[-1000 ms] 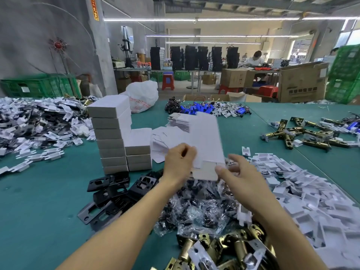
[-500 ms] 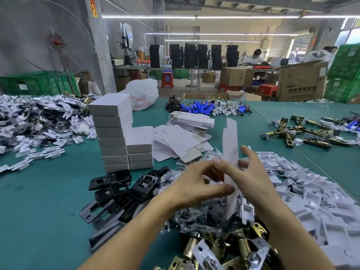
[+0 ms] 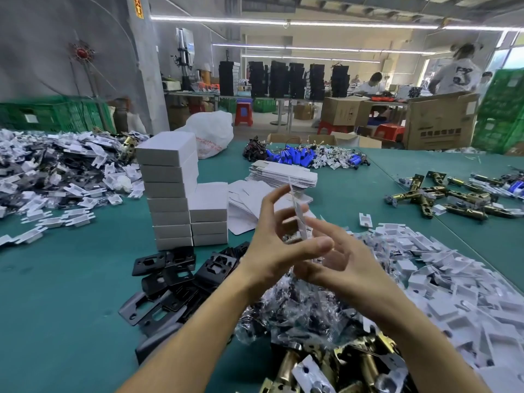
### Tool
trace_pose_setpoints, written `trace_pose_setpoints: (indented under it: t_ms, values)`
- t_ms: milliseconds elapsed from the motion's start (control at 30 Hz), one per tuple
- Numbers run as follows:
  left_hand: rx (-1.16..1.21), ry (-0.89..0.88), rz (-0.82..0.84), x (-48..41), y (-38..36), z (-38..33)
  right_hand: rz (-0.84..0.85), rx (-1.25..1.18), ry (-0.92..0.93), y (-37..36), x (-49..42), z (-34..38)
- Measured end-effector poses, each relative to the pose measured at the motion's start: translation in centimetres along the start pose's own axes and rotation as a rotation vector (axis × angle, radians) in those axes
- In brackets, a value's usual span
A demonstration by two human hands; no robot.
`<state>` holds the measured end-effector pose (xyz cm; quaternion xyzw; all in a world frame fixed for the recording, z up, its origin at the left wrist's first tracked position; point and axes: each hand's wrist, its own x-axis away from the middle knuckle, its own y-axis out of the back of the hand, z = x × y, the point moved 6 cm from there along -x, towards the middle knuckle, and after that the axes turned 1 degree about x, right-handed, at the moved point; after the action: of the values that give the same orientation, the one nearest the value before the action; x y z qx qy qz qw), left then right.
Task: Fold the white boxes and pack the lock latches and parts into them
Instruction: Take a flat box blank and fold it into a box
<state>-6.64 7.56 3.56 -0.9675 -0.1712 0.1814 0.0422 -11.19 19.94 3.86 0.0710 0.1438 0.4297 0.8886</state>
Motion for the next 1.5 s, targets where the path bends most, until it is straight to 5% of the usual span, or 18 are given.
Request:
trace_pose_setpoints:
  t_ms: [167,300,533,733,933,1233,1500]
  values:
    - [-0.392,-0.297,-0.245,0.6,0.8,-2.8,-0.099,-0.164,0.116,1.2,-0.2,1.2]
    - [-0.711,-0.326,-0.195,1.3,-0.5,-3.0,-0.194,-0.172,0.207,1.6,0.3,2.9]
    - [-1.021,-0.483,-0.187,2.1,-2.8,-3.7,-0.517,0.151,0.264,2.9,1.4,4.3]
    - [-0.985,-0.54,-0.203,2.5,-3.1,-4.4,-0.664,0.407,0.297,3.6,2.0,4.8]
    - [-0.909,-0.637,-0.237,2.7,-3.0,-5.0,-0.753,0.323,0.406,4.0,2.7,5.8]
    - [-0.624,-0.59,-0.388,2.4,-0.9,-4.7,-0.558,0.267,0.622,2.2,2.5,6.2]
    - [-0.576,-0.375,-0.2,1.6,-1.3,-1.6,-0.303,0.494,0.28,1.0,0.4,2.8]
